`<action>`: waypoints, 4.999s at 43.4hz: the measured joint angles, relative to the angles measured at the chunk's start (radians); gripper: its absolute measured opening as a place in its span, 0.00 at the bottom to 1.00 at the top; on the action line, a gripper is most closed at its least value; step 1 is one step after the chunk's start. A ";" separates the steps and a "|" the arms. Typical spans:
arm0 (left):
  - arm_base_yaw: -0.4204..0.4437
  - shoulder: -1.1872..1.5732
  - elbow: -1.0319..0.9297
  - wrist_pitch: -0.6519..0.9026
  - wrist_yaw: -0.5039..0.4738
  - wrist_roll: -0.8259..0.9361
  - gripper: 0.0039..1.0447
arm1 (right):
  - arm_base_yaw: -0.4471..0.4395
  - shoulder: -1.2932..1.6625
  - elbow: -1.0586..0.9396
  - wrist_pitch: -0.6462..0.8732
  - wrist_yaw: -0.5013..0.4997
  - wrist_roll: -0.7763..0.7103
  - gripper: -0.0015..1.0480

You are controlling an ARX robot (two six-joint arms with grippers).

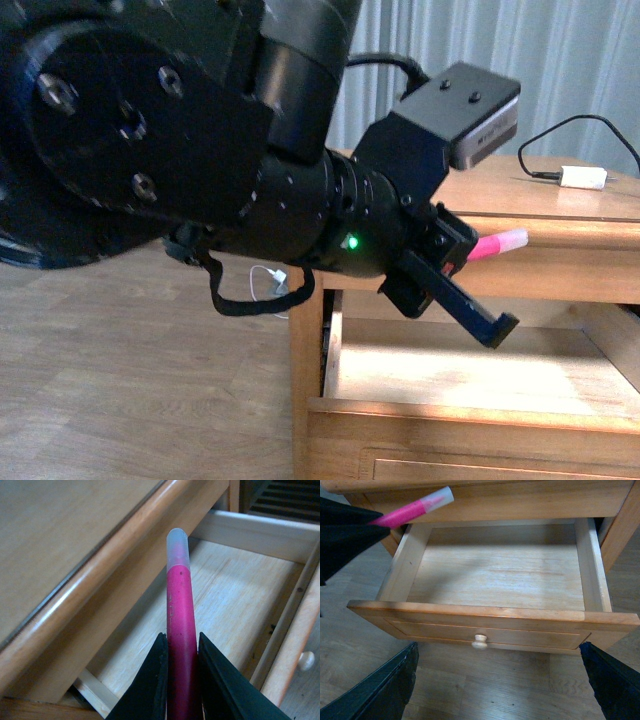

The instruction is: Place pink marker in drawer with both arms

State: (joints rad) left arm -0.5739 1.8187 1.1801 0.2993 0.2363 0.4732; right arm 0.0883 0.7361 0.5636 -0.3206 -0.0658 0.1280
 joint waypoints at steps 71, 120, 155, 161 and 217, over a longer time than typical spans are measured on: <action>0.033 -1.077 -0.700 -0.123 -0.435 -0.570 0.94 | 0.000 0.000 0.000 0.000 0.000 0.000 0.92; 0.555 -1.762 -1.119 -0.304 -0.251 -0.480 0.04 | -0.002 0.000 0.000 0.000 0.000 0.000 0.92; 0.571 -1.815 -1.157 -0.303 -0.238 -0.478 0.49 | -0.056 0.083 -0.016 0.080 0.261 -0.095 0.92; 0.571 -1.815 -1.157 -0.303 -0.238 -0.478 0.78 | -0.145 0.314 0.018 0.108 0.138 -0.191 0.92; 0.571 -1.815 -1.157 -0.303 -0.238 -0.477 0.94 | -0.132 1.313 0.415 0.967 0.070 -0.135 0.92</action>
State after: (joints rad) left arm -0.0029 0.0032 0.0235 -0.0036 -0.0021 -0.0040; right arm -0.0441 2.0491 0.9787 0.6460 0.0040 -0.0067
